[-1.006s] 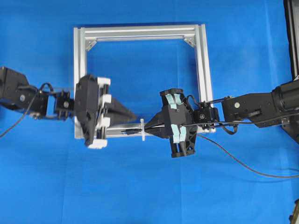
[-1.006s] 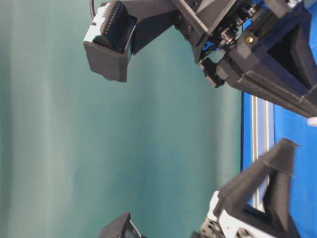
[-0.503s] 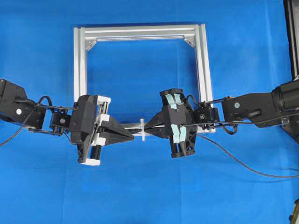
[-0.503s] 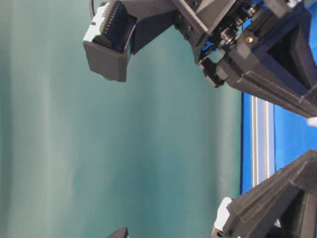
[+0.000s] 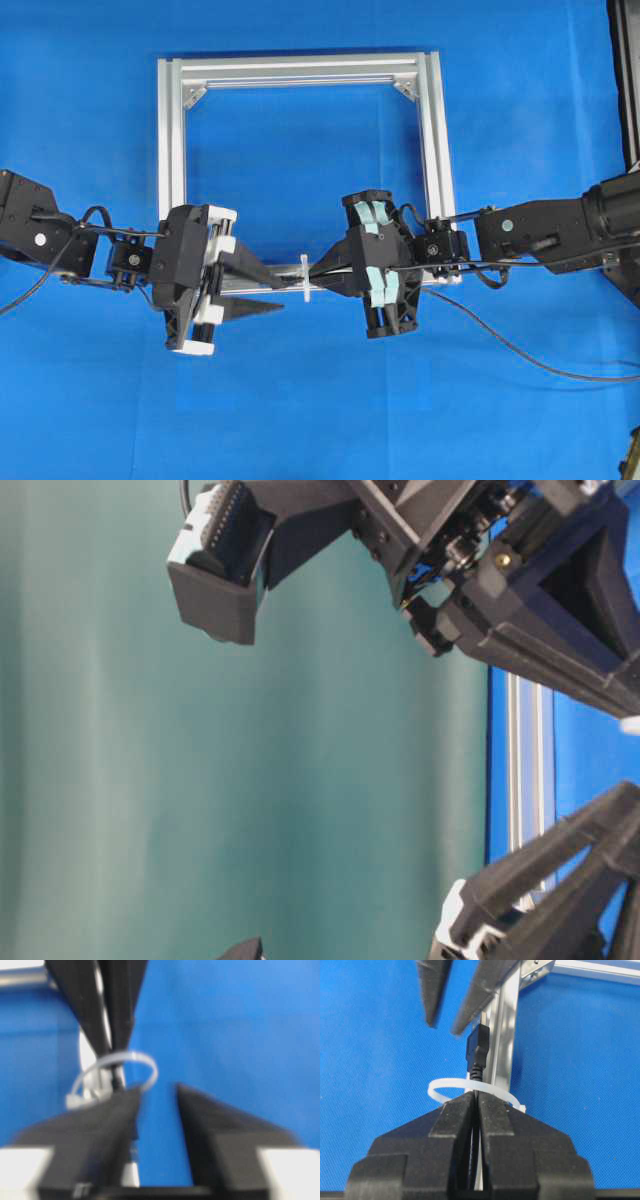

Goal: Insert the wire through the string loop located in the center.
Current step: 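Move the left gripper down toward the plug emerging from the loop, then close the left gripper on the USB plug beyond the loop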

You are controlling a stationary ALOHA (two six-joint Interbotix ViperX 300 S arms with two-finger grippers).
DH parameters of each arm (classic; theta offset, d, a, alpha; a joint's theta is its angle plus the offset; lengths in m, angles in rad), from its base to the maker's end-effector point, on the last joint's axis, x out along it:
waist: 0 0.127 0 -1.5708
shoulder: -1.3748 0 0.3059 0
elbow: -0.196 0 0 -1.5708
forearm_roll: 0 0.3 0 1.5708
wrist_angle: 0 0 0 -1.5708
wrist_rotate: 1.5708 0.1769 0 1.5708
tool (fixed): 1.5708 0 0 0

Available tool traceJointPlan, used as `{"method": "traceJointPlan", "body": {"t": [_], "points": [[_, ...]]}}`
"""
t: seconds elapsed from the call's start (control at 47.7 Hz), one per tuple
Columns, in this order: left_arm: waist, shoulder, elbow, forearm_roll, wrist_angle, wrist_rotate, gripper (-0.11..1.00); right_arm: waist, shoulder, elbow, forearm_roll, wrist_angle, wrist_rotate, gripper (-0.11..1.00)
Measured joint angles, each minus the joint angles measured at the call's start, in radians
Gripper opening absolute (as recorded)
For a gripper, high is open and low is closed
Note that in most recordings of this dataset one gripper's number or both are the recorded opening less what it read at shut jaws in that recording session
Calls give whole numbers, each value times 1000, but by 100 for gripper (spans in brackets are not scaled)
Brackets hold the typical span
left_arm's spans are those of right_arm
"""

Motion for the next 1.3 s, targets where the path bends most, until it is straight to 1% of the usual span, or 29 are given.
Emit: {"method": "traceJointPlan", "body": {"t": [0.105, 0.168, 0.231, 0.335, 0.629, 0.964, 1.3], "points": [[0, 0, 0, 0, 3, -9, 69, 0, 0, 0, 2, 0, 0, -3], [0, 0, -2, 0, 8, -9, 85, 0, 0, 0, 0, 0, 0, -3], [0, 0, -3, 0, 12, -9, 92, 0, 0, 2, 2, 0, 0, -3], [0, 0, -6, 0, 18, -9, 90, 0, 0, 2, 0, 0, 0, -3], [0, 0, -11, 0, 37, -9, 90, 0, 0, 0, 0, 0, 0, -3], [0, 25, -38, -2, 133, -9, 90, 0, 0, 2, -2, -2, 0, -3], [0, 29, -54, 0, 143, -8, 90, 0, 0, 0, -2, 0, -2, -3]]}}
